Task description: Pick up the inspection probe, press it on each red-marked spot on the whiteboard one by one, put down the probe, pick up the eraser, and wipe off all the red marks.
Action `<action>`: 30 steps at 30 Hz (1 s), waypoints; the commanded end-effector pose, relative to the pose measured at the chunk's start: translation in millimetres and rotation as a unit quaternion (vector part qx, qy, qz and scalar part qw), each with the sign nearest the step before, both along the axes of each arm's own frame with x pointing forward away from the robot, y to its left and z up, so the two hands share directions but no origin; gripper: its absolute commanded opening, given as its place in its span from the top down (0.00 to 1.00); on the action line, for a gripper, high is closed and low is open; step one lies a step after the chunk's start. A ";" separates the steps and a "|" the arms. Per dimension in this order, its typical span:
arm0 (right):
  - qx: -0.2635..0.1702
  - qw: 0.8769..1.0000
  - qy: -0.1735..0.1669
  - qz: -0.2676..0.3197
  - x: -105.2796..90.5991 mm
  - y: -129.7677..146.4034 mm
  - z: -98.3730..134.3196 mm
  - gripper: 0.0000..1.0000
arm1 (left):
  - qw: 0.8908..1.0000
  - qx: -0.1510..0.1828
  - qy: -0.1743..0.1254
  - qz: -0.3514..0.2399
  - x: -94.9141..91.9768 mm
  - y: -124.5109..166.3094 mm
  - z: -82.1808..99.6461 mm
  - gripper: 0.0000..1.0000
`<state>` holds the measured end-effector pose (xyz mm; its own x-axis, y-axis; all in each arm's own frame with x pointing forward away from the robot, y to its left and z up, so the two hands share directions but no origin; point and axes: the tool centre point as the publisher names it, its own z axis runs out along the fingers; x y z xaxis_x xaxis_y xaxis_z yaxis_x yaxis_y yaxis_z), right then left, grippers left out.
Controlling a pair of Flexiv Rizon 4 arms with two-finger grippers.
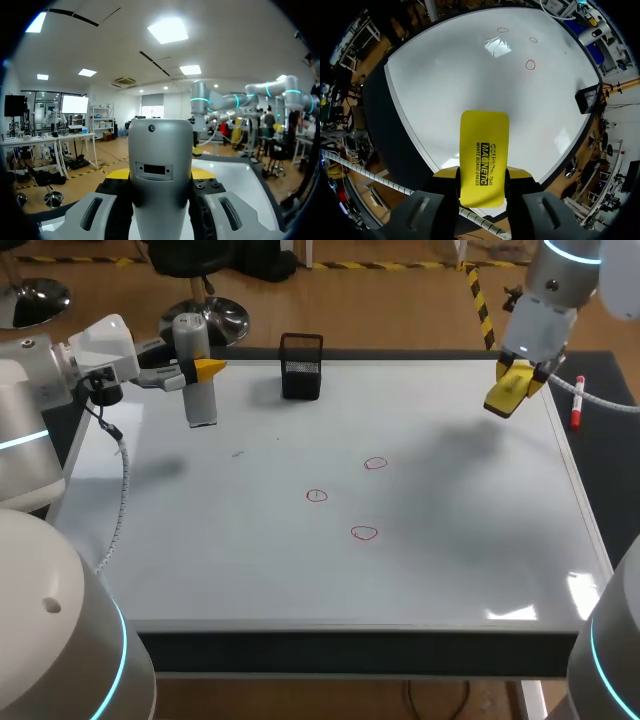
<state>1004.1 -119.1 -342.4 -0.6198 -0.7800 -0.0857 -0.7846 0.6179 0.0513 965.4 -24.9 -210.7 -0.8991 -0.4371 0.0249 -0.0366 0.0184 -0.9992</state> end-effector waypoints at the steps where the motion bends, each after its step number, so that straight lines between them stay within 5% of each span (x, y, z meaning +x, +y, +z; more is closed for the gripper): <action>1: -0.002 1.000 0.000 0.001 -0.2 -0.6 1.0 1.00 | 1.000 -0.001 -0.002 0.001 0.0 -0.3 0.3 1.00; 18: -0.002 1.000 0.000 0.001 -0.2 -0.6 1.0 1.00 | 1.000 -0.001 -0.002 0.001 0.0 -0.3 0.3 1.00; 30: -0.002 1.000 0.000 0.001 -0.2 -0.6 1.0 1.00 | 0.998 -0.019 -0.042 -0.031 -27.5 -24.9 -2.2 1.00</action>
<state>1004.1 -119.0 -342.5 -0.6196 -0.7802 -0.0858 -0.7848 0.6176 0.0511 942.9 -47.7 -211.0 -0.9267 -0.3745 -0.0322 0.0400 -0.0130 -0.9991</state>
